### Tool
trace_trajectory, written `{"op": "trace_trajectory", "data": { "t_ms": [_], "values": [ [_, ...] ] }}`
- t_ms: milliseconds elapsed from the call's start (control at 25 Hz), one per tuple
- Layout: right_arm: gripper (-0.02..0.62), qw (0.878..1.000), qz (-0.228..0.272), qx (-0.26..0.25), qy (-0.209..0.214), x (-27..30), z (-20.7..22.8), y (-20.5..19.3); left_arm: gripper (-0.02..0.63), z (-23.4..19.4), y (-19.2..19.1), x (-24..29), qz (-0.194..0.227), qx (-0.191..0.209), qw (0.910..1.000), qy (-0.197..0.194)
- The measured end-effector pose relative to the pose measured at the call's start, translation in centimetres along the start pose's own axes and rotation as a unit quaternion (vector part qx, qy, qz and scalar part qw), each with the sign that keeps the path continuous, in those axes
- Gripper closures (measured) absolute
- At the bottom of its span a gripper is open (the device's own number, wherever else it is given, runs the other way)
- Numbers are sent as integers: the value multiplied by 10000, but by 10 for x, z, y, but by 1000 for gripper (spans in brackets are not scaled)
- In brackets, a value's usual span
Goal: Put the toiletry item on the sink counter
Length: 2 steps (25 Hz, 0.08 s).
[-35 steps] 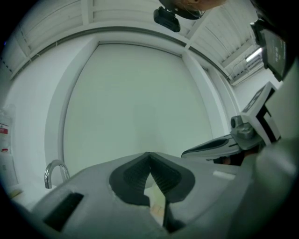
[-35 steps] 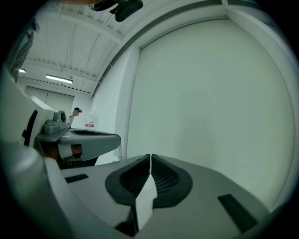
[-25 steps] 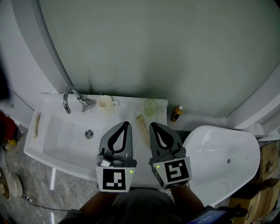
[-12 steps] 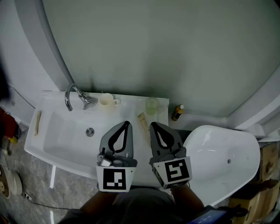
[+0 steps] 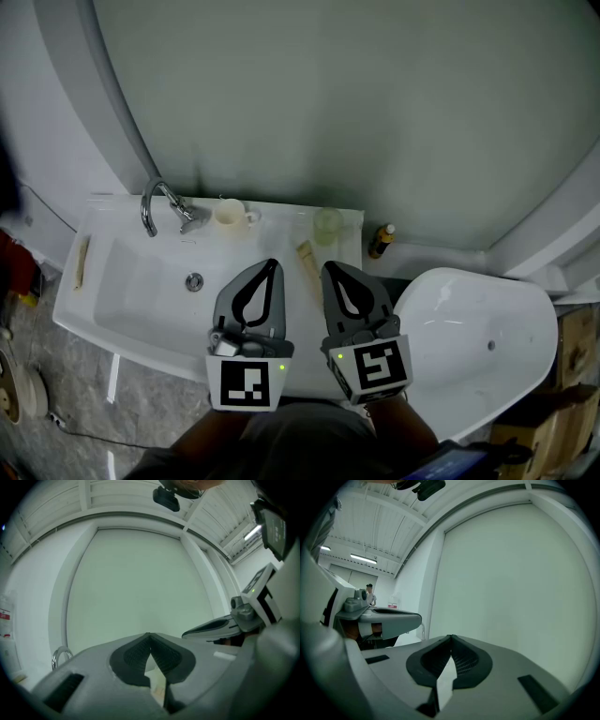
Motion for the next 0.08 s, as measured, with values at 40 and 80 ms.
{"op": "trace_trajectory", "data": {
  "t_ms": [40, 80],
  "values": [
    [581, 10000, 2, 2, -3, 0, 0, 0, 595, 0, 0, 0, 4, 0, 10000, -2],
    [581, 10000, 4, 4, -7, 0, 0, 1, 595, 0, 1, 0, 9, -1, 10000, -4]
  ]
}}
Point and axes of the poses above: the fingertips, and each gripper's own axes: x forward along the fingers, z to its right, y out of its top, the point moved 4 cm from there along -x, backward along the fingers, and after that the axes turned 6 degrees about z, right-handed, at the moved point
